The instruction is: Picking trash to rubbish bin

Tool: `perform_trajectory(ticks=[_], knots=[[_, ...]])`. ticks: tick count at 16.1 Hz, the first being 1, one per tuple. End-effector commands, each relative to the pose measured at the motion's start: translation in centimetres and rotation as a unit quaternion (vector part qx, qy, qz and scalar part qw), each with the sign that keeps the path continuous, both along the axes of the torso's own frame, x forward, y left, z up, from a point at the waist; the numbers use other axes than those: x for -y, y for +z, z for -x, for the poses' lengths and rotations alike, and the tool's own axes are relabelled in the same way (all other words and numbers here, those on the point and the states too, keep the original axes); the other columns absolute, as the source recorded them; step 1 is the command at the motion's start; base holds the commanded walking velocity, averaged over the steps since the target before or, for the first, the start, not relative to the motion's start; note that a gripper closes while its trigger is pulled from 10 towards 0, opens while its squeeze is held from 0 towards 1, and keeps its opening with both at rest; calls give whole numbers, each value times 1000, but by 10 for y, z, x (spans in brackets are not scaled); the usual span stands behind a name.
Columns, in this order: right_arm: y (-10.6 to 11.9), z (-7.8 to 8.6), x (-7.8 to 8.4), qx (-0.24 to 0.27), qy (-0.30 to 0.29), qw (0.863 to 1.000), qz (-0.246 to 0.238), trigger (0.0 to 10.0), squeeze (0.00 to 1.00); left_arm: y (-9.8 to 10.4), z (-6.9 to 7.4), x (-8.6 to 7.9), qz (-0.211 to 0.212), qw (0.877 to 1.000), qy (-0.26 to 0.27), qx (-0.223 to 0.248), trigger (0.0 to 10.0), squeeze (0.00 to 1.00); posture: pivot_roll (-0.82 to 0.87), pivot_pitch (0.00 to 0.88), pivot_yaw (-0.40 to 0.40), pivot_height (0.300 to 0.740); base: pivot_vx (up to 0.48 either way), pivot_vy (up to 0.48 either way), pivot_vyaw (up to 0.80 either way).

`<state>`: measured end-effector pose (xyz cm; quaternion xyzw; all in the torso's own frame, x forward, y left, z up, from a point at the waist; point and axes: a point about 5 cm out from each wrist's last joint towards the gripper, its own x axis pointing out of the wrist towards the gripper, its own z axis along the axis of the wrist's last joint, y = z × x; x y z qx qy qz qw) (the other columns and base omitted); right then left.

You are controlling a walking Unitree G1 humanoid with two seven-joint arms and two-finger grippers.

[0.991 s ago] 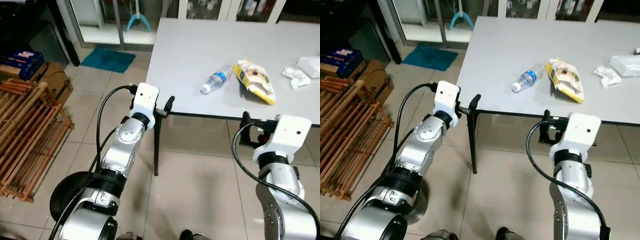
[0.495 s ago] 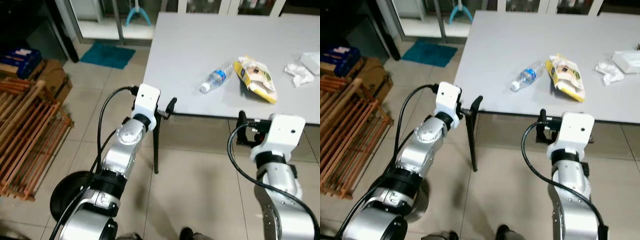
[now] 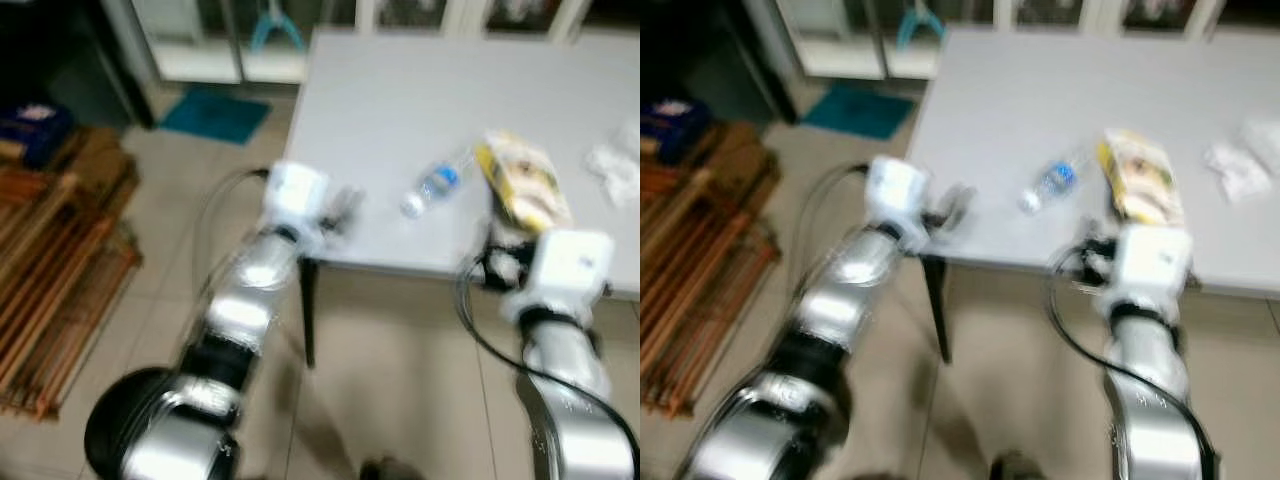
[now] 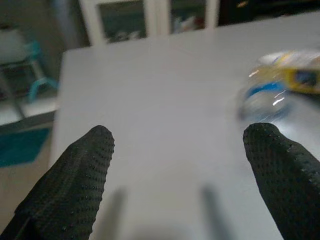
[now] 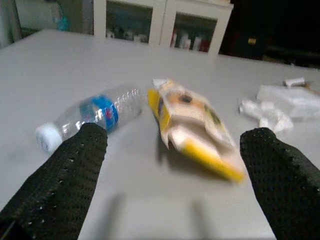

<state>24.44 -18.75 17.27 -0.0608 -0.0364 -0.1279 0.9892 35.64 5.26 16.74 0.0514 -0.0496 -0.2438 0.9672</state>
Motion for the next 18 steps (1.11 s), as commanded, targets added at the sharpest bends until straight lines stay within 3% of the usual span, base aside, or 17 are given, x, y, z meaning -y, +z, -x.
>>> perform_trajectory(ticks=[1, 8, 18], knots=[[5, -1, -8, 9, 14, 1000, -4, 10000, 0, 2, -4, -16, -10, 1000, 18, 4, 10000, 0, 111, 144, 17, 740, 401, 0, 0], [9, -1, -11, 22, 17, 1000, 3, 10000, 0, -1, -5, -21, -24, 1000, 18, 4, 10000, 0, 114, 140, 14, 740, 175, 0, 0], [8, -2, -17, 16, 25, 1000, -4, 10000, 0, -1, -9, -23, -18, 1000, 24, -3, 10000, 0, 116, 152, 18, 740, 25, 0, -776]])
